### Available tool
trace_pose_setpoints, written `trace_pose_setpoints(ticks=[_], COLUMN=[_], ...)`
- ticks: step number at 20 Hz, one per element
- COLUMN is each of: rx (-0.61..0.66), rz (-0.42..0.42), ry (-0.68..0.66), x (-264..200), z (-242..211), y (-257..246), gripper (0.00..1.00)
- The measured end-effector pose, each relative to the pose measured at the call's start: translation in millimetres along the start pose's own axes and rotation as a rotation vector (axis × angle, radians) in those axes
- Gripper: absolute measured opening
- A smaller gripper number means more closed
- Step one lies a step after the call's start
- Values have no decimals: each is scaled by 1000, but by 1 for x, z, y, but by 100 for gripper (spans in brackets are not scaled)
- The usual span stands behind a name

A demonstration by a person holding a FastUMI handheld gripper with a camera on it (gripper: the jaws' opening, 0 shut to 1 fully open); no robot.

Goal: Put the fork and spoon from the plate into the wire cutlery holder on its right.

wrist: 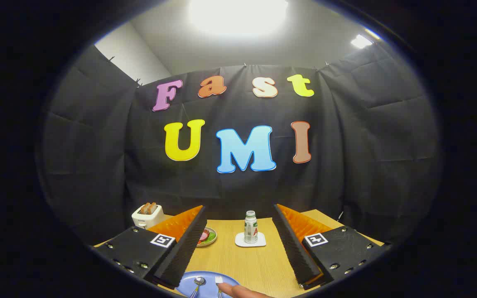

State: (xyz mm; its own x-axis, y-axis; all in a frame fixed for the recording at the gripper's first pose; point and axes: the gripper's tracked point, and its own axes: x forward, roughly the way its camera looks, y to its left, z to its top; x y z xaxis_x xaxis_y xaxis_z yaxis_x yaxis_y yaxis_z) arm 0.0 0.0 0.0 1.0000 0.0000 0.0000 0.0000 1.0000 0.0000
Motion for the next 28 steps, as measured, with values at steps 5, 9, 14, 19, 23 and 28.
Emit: trace_pose_setpoints(ticks=[5, 9, 14, 19, 23, 28], rx=[-87, -100, -105, -128, -93, -97], rz=[11, 13, 15, 35, 27, 67], ry=[59, -3, -25, 22, 17, 167], x=[-15, -22, -16, -10, -17, -21], z=[-17, -3, -4, -15, -24, -72], y=[-14, -14, -1, 10, 14, 26], gripper=[98, 98, 98, 98, 98, 98])
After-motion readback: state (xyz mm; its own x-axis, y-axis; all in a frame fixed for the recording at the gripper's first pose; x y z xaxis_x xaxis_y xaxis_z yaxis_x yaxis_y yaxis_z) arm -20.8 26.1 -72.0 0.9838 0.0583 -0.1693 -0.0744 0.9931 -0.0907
